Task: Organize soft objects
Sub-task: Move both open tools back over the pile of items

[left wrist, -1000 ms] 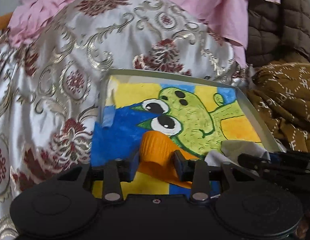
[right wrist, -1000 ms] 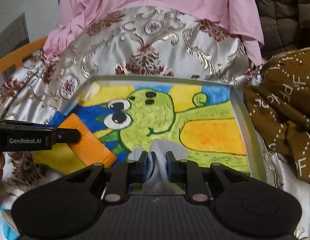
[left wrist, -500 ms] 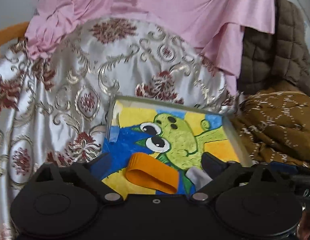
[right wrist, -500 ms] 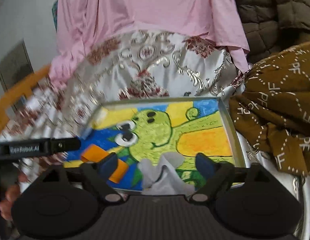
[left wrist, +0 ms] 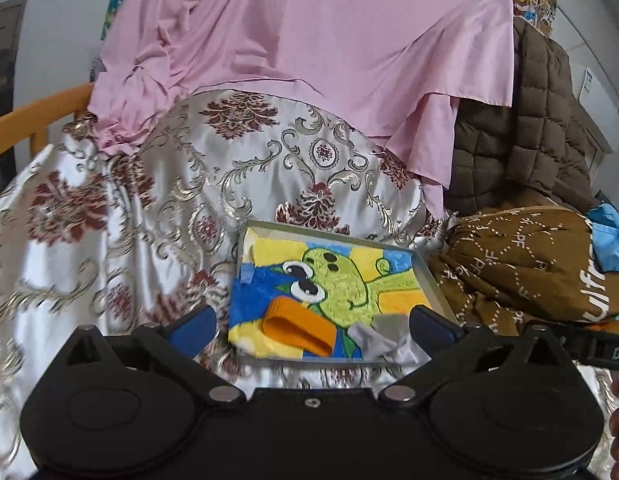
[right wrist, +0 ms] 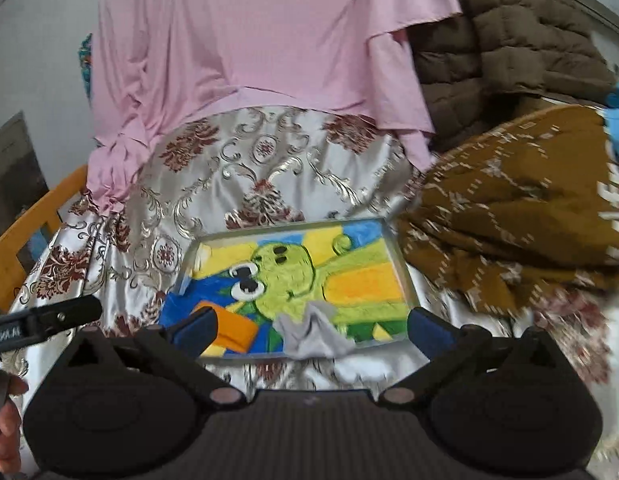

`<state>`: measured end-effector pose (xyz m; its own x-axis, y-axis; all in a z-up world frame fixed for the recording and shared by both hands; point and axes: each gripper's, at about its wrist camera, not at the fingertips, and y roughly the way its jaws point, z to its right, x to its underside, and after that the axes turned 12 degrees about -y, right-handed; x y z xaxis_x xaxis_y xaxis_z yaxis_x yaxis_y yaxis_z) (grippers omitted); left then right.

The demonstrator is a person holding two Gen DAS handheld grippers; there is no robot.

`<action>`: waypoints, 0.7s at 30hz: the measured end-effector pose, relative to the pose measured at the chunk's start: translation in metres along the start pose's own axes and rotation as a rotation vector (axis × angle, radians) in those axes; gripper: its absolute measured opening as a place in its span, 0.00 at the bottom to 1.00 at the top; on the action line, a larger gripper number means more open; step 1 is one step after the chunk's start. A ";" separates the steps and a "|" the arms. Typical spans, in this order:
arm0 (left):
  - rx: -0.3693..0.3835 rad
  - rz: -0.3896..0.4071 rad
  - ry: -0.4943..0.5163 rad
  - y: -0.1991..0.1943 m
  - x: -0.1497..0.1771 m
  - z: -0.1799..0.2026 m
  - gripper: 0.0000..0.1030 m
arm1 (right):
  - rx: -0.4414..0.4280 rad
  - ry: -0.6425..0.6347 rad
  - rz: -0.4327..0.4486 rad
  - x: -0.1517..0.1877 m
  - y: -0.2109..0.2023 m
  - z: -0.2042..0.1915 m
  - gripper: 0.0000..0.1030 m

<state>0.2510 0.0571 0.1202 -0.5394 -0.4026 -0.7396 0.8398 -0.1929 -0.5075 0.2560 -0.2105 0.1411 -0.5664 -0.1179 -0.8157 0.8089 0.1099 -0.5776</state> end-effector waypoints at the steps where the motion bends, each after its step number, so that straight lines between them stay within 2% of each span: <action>1: -0.003 0.001 -0.009 -0.009 0.004 -0.001 0.99 | -0.004 0.008 0.000 0.004 -0.009 -0.001 1.00; 4: -0.003 0.008 -0.021 -0.038 0.019 -0.001 0.99 | -0.046 0.033 0.027 0.017 -0.041 -0.003 1.00; 11: -0.002 -0.002 -0.018 -0.085 0.062 0.007 0.99 | -0.047 0.005 0.045 0.052 -0.105 -0.012 1.00; 15: 0.036 -0.001 -0.011 -0.102 0.097 0.010 0.99 | -0.051 0.002 0.030 0.079 -0.127 -0.012 1.00; 21: 0.043 -0.029 0.091 -0.111 0.143 0.015 0.99 | -0.089 0.044 -0.009 0.123 -0.140 -0.004 1.00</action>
<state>0.0817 0.0072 0.0777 -0.5651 -0.3139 -0.7630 0.8247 -0.2427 -0.5109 0.0726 -0.2362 0.1212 -0.5813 -0.0756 -0.8102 0.7878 0.1970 -0.5836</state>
